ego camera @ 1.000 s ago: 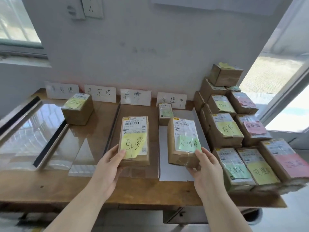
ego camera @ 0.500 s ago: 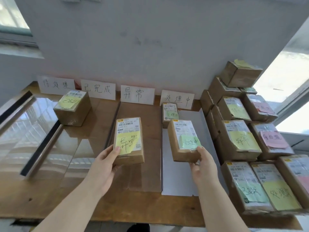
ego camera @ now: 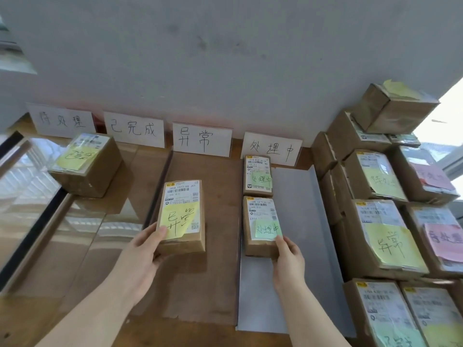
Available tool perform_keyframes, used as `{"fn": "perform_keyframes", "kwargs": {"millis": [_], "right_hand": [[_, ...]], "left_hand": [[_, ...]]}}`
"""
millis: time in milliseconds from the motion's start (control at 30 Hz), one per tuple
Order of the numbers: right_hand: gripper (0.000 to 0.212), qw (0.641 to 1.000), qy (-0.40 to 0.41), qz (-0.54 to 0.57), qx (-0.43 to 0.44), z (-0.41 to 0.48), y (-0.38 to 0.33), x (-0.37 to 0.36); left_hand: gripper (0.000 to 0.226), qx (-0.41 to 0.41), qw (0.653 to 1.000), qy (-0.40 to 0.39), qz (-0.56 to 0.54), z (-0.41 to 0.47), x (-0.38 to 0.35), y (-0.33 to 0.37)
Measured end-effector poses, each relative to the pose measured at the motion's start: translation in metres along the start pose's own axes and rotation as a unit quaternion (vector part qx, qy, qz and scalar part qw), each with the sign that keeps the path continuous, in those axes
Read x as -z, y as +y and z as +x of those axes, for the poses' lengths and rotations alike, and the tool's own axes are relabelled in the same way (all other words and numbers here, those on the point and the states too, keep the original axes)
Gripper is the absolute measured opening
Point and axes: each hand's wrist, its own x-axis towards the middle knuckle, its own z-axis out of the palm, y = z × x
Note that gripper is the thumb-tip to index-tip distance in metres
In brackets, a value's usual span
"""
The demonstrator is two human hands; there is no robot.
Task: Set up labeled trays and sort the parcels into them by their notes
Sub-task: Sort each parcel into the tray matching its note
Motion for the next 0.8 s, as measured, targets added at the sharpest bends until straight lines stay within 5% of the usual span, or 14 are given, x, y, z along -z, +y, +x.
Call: {"fn": "perform_keyframes", "kwargs": {"millis": [467,667,800], "right_hand": [[0.022,0.987,-0.007,-0.135,0.086,0.018,-0.005,-0.008],[0.038,0.932,-0.011,-0.258,0.253,-0.003,-0.044,-0.030],[0.033,0.917,-0.103,-0.277,0.268,-0.034,-0.053,-0.064]], "left_hand": [[0.030,0.017,1.000,-0.007,0.008,0.031,-0.021,0.007],[0.029,0.003,1.000,-0.008,0.024,0.034,-0.013,0.009],[0.055,0.000,0.999,-0.038,0.028,0.039,-0.001,0.014]]}}
